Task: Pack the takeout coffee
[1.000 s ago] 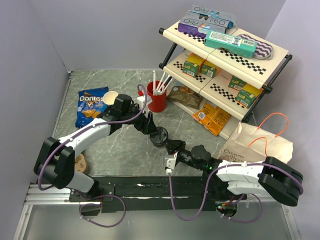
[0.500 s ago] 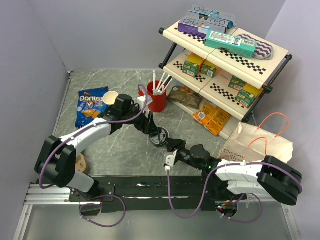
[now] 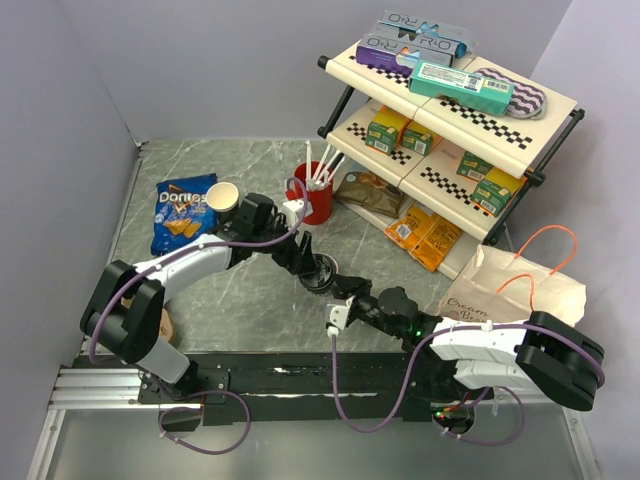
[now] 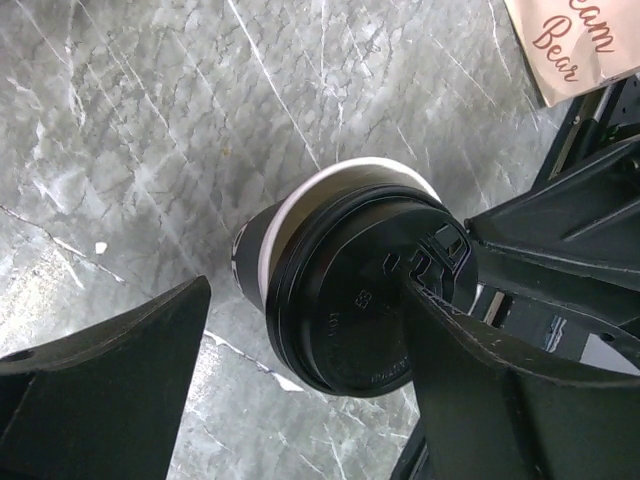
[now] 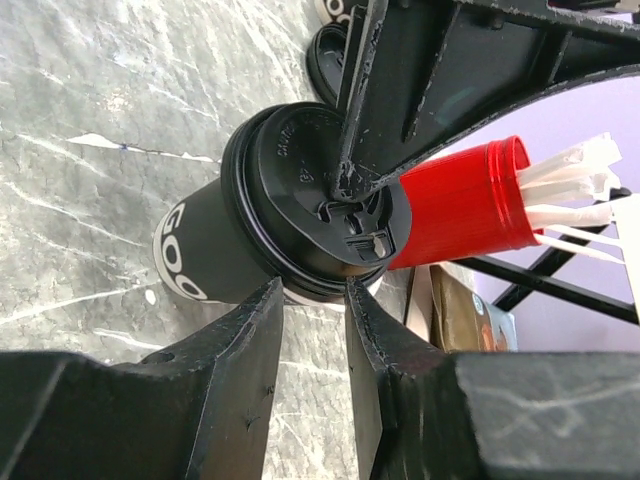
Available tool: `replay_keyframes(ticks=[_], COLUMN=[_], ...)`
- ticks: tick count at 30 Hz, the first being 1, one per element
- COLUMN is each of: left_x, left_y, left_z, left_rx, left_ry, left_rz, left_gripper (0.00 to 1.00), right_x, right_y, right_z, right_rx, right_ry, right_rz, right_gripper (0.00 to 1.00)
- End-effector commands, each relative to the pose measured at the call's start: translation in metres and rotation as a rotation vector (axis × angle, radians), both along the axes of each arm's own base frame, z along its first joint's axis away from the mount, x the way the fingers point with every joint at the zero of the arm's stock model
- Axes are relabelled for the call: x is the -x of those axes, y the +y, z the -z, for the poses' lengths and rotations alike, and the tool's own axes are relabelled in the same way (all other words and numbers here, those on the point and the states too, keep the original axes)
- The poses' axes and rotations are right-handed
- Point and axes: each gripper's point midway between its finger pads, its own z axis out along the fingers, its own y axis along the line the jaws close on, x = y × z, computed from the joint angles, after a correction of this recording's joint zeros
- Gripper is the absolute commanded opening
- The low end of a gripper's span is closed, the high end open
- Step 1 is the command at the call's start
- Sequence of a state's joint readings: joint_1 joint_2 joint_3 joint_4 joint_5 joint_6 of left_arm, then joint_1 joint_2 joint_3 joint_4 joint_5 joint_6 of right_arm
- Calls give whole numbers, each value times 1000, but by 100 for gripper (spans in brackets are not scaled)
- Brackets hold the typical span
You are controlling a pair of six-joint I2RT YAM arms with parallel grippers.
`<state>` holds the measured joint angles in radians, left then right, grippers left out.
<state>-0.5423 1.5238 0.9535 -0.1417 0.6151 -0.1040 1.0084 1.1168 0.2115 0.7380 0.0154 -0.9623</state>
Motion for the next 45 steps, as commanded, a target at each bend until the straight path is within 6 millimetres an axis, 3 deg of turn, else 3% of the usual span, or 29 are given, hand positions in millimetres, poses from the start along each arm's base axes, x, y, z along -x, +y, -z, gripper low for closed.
replay_keyframes(ticks=[1, 12, 17, 18, 20, 21, 22, 23, 24, 25, 26, 27, 31, 38, 45], left_x=[-14, -21, -24, -25, -25, -25, -26, -26, -27, -27, -27, -28, -28, -30, -36], left_y=[-12, -24, -25, -25, -25, -26, -26, -27, -27, -27, -27, -28, -30, -33, -29], left_z=[-17, -16, -9, -8, -6, -6, -8, -8, -8, -8, -7, -8, -9, -3, -6], left_rx=[20, 25, 6, 5, 2, 1, 4, 5, 5, 5, 3, 5, 15, 46, 82], left_ry=[-75, -58, -41, -40, -34, -31, -33, -30, -30, -28, -29, -27, -12, 70, 117], left_rz=[17, 25, 26, 25, 25, 28, 27, 27, 27, 28, 28, 28, 27, 4, -14], left_gripper=[82, 81, 80, 80, 80, 80, 80, 80, 80, 80, 80, 80, 80, 79, 78], right_x=[-4, -4, -12, -15, -15, -13, -9, -9, -6, 2, 3, 1, 3, -19, -30], right_y=[7, 5, 1, 2, -1, 2, -2, -2, -3, -5, -5, -10, -13, -12, -6], right_z=[-17, -15, -29, -41, -39, -55, -46, -66, -69, -60, -81, -82, -88, -68, -53], right_rx=[-51, -48, -77, -108, -89, -139, -103, -150, -190, -159, -213, -267, -321, -310, -281], right_ry=[-5, 19, 35, 42, 91, 117, 169, 182, 247, 324, 343, 431, 718, 1065, 1187], right_rz=[12, 25, 81, 98, 117, 114, 120, 120, 133, 122, 120, 165, 191, 276, 257], right_gripper=[38, 39, 41, 42, 43, 45, 46, 47, 49, 51, 54, 62, 66, 66, 67])
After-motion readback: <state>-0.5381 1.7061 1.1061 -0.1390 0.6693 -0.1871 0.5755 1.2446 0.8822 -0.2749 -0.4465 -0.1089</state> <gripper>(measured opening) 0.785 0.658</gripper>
